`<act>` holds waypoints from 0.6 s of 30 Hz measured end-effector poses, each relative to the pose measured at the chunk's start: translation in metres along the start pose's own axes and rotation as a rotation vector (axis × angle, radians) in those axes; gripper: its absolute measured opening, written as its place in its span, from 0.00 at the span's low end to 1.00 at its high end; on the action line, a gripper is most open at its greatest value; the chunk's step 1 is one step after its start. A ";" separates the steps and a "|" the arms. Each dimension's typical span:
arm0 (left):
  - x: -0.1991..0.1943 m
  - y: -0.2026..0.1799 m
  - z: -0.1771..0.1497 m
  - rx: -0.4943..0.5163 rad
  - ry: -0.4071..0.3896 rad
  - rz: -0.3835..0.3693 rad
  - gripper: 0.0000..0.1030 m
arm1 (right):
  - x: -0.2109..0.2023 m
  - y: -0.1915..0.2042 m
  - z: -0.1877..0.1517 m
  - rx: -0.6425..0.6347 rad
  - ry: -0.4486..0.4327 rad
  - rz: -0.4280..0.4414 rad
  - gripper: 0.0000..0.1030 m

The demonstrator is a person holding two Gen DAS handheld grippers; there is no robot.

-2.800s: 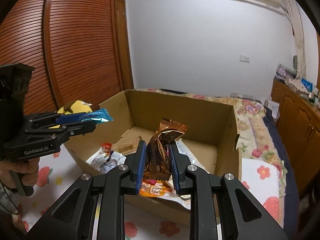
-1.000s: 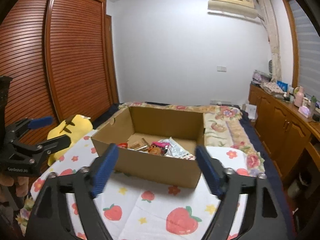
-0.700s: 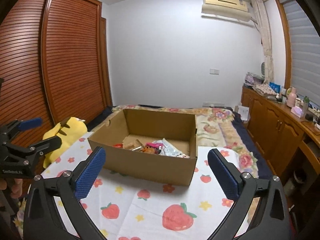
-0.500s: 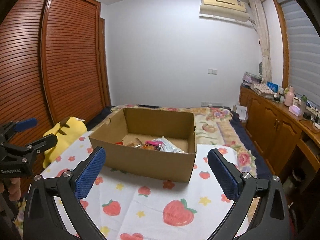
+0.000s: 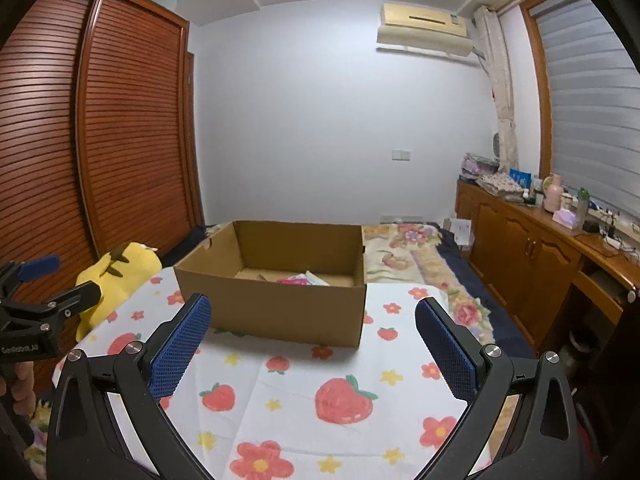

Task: Organize snacks

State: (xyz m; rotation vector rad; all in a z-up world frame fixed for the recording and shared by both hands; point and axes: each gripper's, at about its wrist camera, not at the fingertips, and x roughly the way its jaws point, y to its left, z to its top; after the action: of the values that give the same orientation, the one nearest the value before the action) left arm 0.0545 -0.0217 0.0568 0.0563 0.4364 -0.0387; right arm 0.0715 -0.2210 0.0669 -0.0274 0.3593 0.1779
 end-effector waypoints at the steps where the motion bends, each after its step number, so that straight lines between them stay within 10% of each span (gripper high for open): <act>1: -0.003 -0.001 -0.003 0.004 -0.001 0.004 1.00 | -0.002 0.000 -0.001 0.003 0.000 0.002 1.00; 18: -0.004 0.007 -0.041 -0.007 0.004 0.045 1.00 | -0.015 0.000 -0.040 0.014 0.003 -0.026 1.00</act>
State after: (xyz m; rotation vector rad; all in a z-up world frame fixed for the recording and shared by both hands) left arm 0.0343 -0.0119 0.0217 0.0589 0.4395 0.0073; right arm 0.0439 -0.2259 0.0346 -0.0188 0.3627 0.1497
